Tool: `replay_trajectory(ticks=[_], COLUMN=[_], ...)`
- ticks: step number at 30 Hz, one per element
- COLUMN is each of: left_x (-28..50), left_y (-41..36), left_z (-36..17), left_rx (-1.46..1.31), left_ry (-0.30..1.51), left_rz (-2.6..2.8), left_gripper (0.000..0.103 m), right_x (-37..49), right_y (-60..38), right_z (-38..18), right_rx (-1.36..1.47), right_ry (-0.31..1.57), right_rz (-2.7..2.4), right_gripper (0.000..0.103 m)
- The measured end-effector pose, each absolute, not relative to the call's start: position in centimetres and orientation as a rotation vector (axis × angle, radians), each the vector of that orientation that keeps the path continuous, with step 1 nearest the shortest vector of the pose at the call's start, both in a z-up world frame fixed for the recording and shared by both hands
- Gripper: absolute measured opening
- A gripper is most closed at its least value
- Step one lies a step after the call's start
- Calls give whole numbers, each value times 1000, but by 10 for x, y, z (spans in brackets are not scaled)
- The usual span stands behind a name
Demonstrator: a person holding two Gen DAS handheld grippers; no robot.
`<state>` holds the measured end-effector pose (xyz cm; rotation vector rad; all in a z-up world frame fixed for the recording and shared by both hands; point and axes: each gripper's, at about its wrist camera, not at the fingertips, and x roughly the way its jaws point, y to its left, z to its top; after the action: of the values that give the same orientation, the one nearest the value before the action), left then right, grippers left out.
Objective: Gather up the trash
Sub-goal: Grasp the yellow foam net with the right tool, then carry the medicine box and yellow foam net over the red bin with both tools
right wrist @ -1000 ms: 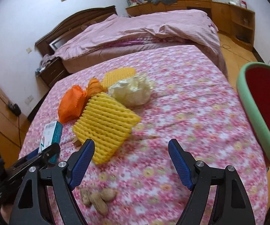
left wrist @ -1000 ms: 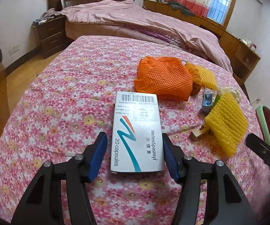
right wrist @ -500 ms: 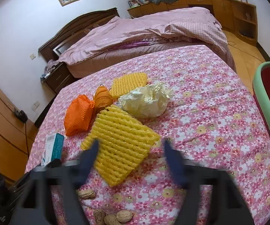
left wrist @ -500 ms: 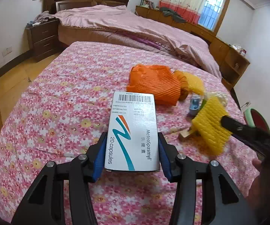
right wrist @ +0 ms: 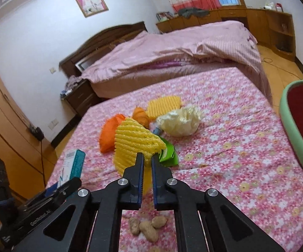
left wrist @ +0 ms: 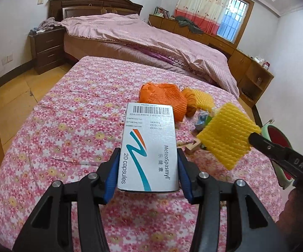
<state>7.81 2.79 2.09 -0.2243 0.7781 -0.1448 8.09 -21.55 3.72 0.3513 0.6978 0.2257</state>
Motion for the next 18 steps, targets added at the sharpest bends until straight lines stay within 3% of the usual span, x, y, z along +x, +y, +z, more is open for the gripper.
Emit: replay_trajectory(ticks=[18], left_x=[47], left_y=[-28], left_z=[69], left_rx=[-170], left_ry=[719], left_rz=[-284], left_gripper=[51], right_x=[11], right_y=[-295], right_z=[77], right_rx=[445], right_ry=[558], right_rz=[81], right_gripper=[7])
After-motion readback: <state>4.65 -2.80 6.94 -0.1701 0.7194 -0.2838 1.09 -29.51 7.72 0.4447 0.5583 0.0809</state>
